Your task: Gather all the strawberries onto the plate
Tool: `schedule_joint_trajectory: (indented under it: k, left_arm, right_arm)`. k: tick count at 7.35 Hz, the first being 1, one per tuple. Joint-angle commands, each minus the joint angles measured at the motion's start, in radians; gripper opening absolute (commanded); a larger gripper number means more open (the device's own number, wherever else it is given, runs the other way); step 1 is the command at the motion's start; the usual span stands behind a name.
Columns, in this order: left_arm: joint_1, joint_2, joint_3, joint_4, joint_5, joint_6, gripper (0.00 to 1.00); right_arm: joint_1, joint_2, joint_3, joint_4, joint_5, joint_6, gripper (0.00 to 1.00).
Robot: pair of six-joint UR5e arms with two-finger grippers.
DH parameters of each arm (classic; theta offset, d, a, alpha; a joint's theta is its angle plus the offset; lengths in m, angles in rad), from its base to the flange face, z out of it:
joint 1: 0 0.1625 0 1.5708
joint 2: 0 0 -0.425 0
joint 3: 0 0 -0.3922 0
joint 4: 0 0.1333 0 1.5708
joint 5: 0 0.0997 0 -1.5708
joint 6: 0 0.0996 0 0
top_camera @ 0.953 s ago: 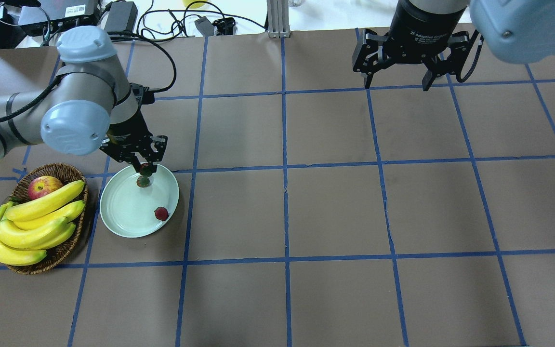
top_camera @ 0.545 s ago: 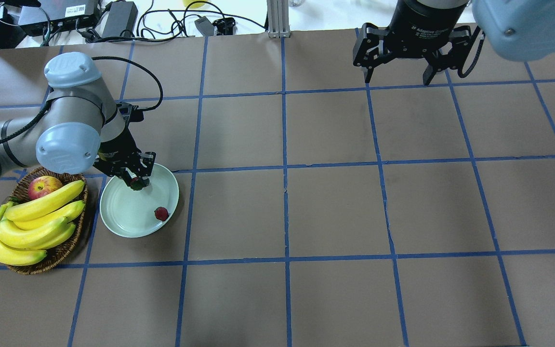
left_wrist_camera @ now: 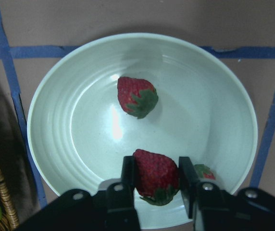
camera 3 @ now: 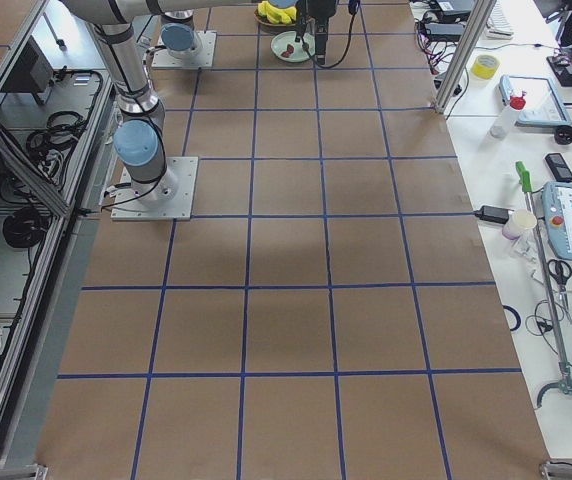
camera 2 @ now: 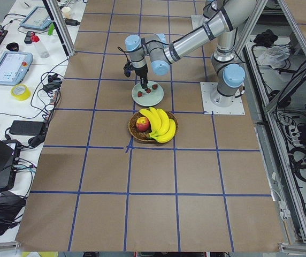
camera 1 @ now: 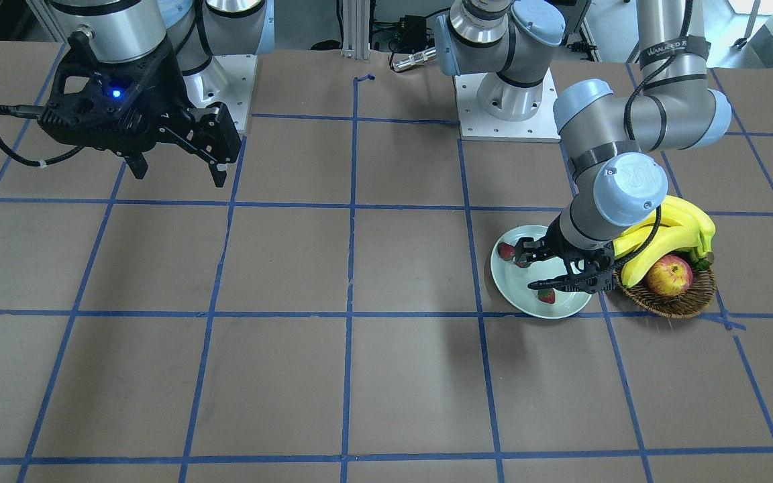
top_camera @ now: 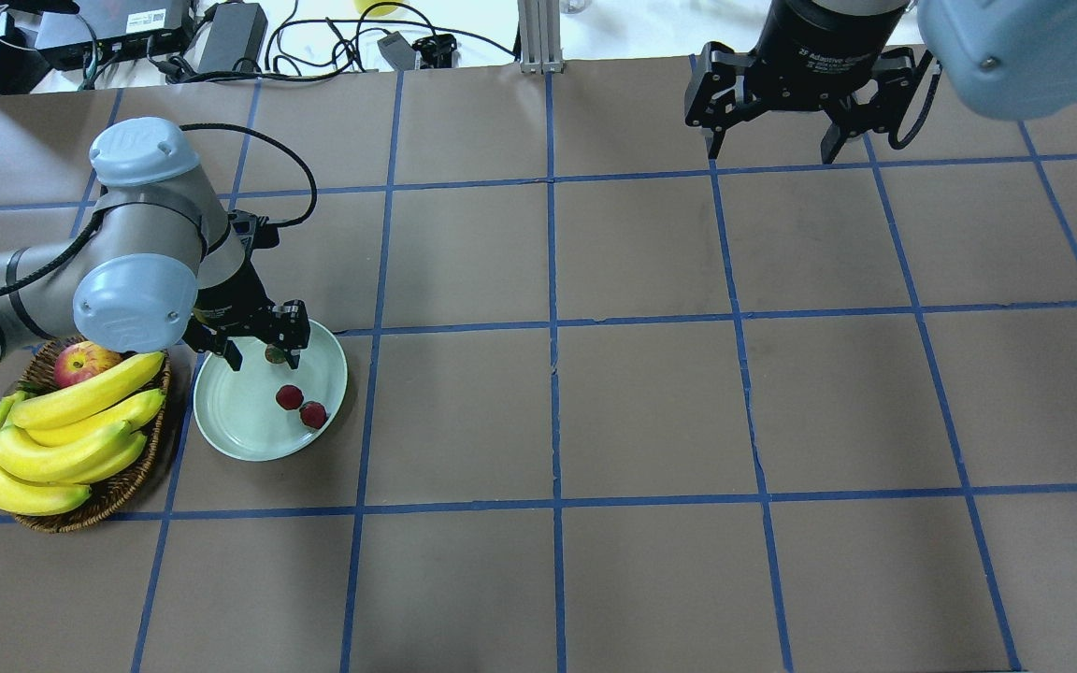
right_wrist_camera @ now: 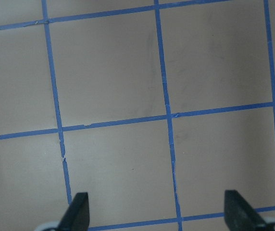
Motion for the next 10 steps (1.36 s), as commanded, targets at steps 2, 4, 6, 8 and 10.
schedule_joint_trajectory:
  k: [2, 4, 6, 8, 10]
  left_arm:
    - [-0.063, 0.085, 0.235, -0.27, -0.002, -0.044, 1.0]
    - [-0.172, 0.134, 0.325, -0.308, -0.001, -0.081, 1.0]
    - [-0.186, 0.209, 0.339, -0.308, -0.144, -0.08, 1.0]
    - [-0.177, 0.242, 0.382, -0.302, -0.148, -0.066, 1.0]
    - [-0.168, 0.223, 0.446, -0.314, -0.14, -0.067, 1.0]
  right_arm:
    - [0.0, -0.002, -0.002, 0.001, -0.002, -0.001, 1.0]
    - [0.001, -0.006, -0.002, 0.004, -0.003, -0.001, 1.0]
    - [0.001, -0.006, -0.004, 0.004, 0.0, 0.001, 1.0]
    - [0.0, -0.006, -0.004, 0.001, 0.002, 0.004, 1.0]
    - [0.001, -0.006, 0.001, 0.001, 0.005, 0.007, 1.0]
